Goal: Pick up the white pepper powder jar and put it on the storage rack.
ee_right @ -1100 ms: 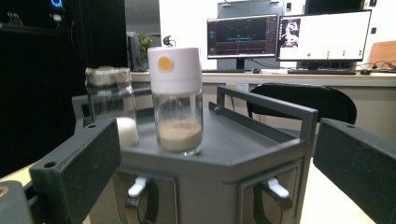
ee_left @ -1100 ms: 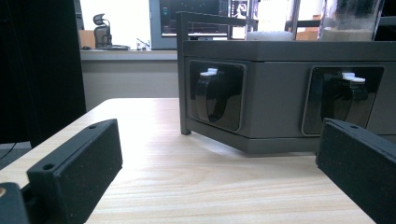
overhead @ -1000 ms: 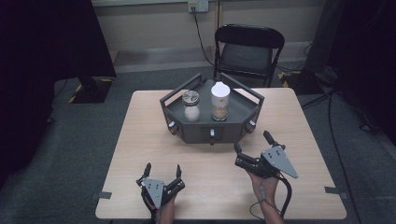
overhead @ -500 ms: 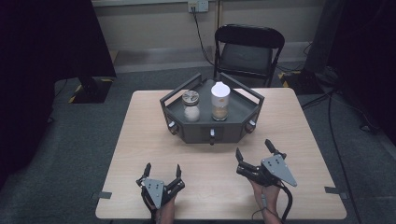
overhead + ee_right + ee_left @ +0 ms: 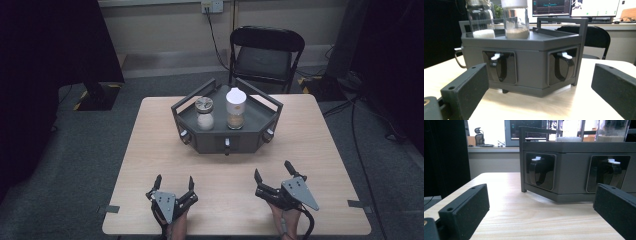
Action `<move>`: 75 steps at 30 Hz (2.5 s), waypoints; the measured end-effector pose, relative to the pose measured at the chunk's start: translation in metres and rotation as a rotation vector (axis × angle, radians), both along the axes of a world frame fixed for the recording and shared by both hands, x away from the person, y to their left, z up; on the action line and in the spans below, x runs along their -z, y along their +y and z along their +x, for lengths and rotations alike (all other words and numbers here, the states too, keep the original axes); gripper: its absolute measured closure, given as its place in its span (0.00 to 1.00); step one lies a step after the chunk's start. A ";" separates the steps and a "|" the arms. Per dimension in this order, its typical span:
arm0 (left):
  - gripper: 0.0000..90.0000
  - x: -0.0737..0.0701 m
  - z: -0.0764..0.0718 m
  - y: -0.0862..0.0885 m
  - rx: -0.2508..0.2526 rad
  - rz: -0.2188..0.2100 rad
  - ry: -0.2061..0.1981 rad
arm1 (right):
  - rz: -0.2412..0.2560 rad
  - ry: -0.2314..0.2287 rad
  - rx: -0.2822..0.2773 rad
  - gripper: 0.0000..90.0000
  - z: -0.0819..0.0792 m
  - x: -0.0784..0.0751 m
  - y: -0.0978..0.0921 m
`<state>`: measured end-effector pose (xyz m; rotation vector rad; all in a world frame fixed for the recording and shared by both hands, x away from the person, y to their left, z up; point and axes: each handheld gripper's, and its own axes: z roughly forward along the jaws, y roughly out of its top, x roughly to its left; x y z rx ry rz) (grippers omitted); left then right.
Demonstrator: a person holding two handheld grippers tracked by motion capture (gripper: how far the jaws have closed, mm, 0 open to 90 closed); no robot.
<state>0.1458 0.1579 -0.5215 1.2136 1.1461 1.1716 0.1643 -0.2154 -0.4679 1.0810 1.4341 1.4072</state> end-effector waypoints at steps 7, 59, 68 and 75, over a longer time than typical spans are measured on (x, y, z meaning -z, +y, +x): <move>0.00 0.000 0.000 0.001 0.004 0.000 0.000 | -0.020 -0.012 0.036 0.00 -0.005 0.012 0.003; 0.00 0.000 0.000 0.000 0.000 0.000 -0.001 | -0.010 -0.052 0.094 0.02 -0.014 0.050 0.007; 0.00 0.000 0.000 0.000 0.000 0.000 -0.001 | -0.008 -0.056 0.091 0.02 -0.014 0.051 0.006; 0.00 0.000 0.000 0.000 0.000 0.000 -0.001 | -0.007 -0.057 0.091 0.02 -0.014 0.051 0.006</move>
